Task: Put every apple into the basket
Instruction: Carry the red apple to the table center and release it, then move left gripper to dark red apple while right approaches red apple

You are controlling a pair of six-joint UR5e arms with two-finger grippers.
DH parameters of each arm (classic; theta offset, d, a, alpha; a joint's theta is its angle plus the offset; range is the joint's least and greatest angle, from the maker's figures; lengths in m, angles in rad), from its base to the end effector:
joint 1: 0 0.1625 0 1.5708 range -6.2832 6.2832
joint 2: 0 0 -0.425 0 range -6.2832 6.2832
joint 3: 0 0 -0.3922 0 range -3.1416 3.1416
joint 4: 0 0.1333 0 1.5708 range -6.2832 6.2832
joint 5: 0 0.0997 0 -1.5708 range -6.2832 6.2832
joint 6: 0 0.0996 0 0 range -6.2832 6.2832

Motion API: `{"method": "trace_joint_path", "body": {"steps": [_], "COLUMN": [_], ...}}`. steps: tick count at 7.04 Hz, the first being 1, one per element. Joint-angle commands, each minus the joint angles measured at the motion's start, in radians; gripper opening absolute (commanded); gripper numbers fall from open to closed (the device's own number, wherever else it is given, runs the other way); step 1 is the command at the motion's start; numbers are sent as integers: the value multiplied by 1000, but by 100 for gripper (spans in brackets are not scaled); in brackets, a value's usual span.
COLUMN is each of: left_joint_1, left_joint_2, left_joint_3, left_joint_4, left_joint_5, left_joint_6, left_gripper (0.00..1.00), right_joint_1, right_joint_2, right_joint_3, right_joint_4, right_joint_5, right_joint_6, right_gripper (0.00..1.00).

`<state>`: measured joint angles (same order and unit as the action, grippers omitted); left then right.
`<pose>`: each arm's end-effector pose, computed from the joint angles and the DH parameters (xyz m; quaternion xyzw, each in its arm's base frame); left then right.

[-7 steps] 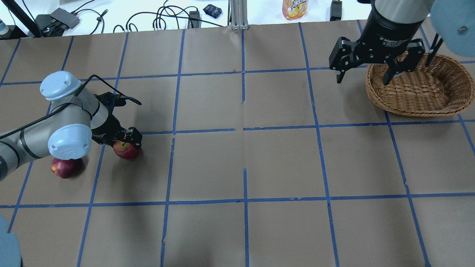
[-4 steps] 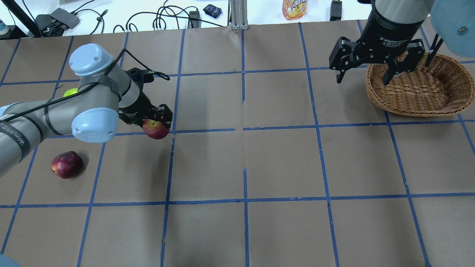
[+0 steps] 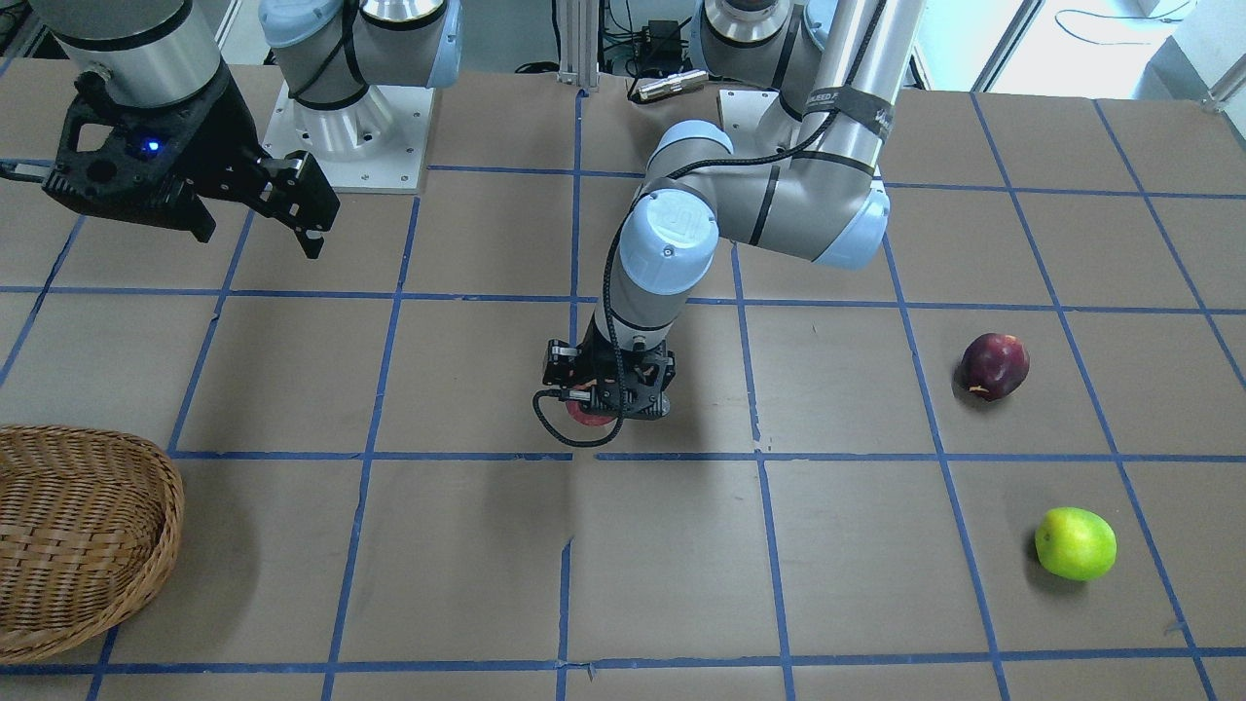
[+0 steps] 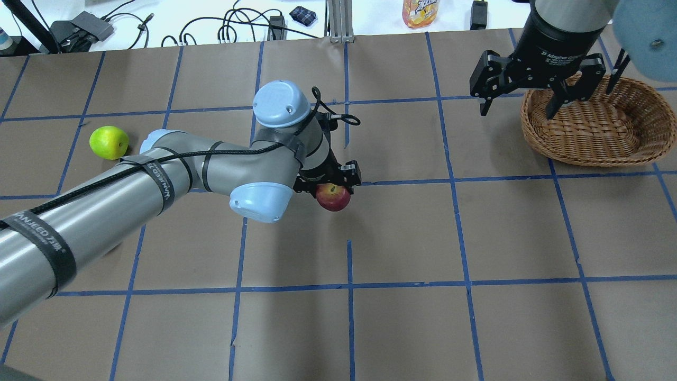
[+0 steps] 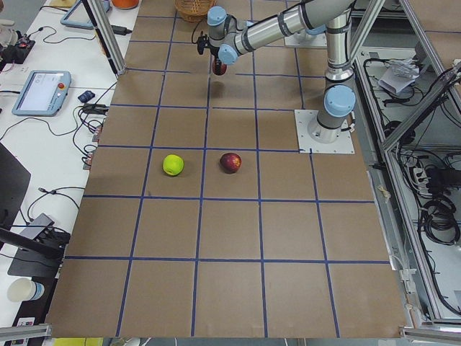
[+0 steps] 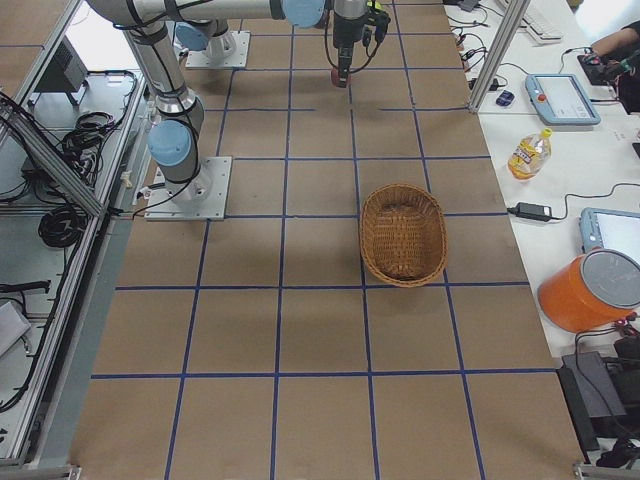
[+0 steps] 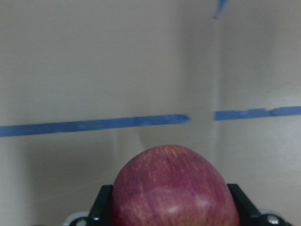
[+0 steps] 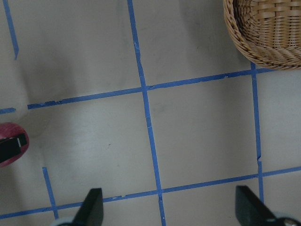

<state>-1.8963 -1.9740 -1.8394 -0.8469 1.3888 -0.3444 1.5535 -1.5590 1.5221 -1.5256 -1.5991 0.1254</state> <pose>-0.3283 -0.4996 0.2167 0.0070 -0.9955 -0.0054 0.0943 0.1219 -0.4980 0.5016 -0.0712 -0.9974 -0.0034 0.0144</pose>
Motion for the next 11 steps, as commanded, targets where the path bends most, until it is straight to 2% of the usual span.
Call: {"method": "trace_joint_path", "body": {"steps": [1, 2, 4, 5, 6, 7, 8, 9, 10, 11], "left_joint_1": [-32, -33, -20, 36, 142, 270, 395, 517, 658, 781], "left_joint_2": [-66, -74, -22, 28, 94, 145, 182, 196, 198, 190], "left_joint_3": [2, 5, 52, 96, 123, 115, 111, 111, 100, 47], "left_joint_4": [66, 78, 24, -117, -280, -390, -437, -464, -489, -495], "left_joint_5": [-14, -14, -8, 68, 147, 206, 252, 257, 257, 251], "left_joint_6": [-57, -53, -44, 20, 194, 369, 515, 732, 922, 1102], "left_gripper": [34, 99, 100, 100, 100, 100, 100, 100, 100, 100], "right_joint_1": [-1, -3, -3, -3, -1, -1, 2, 3, 13, 32], "right_joint_2": [0, 0, 55, 74, 88, 99, 99, 103, 106, 108], "right_joint_3": [1, 1, 1, 0, 4, 7, 9, 13, 30, 59], "right_joint_4": [-2, -4, 5, 4, 5, 1, -2, -2, -31, -98], "right_joint_5": [1, 1, 7, 16, 18, 16, 16, 19, 19, 59], "right_joint_6": [2, -1, -13, -10, -1, 2, 5, 17, 75, 112], "right_gripper": [100, 100, 100, 100, 100, 100, 100, 100, 100, 100]}}
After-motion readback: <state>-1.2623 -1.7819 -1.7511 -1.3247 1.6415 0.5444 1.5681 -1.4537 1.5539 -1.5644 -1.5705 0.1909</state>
